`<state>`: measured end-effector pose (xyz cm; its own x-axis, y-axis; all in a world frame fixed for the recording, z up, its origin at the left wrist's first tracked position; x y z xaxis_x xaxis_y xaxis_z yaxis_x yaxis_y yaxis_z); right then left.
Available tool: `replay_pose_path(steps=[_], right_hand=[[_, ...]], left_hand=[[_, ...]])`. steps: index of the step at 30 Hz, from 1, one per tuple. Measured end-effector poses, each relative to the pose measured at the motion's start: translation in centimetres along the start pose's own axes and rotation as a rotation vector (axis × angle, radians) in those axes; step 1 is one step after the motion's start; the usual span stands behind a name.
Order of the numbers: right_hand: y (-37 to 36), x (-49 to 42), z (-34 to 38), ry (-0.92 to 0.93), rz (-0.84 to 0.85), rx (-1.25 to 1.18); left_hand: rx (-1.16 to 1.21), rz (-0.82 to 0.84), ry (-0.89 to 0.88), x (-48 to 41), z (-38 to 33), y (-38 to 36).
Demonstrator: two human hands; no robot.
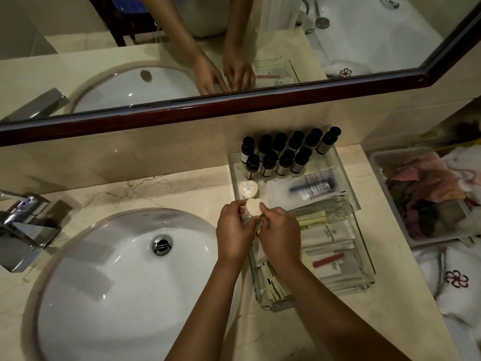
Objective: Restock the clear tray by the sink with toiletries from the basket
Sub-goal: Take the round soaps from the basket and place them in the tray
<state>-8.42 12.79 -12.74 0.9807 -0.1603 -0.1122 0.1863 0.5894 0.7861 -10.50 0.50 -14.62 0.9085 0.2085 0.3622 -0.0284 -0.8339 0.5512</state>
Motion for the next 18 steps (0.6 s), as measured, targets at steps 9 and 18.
replay_pose_path(steps=[9,18], right_hand=[[0.4,0.8,0.8,0.115,0.001,0.032],[6.5,6.0,-4.7,-0.042,-0.028,-0.137]], left_hand=[[-0.020,-0.024,0.030,0.2,0.0,0.2],[-0.014,0.033,0.118,3.1,2.4,2.0]])
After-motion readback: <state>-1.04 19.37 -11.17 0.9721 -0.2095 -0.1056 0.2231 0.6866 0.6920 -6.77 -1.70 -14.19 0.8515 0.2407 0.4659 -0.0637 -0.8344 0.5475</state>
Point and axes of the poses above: each hand's wrist, its own x-axis away from the middle knuckle, its own y-axis out of the back of the hand, z = x × y, the point moved 9 cm from there along -x, towards the middle knuckle, and after that the axes turned 12 degrees about y, right-handed, at the moved point
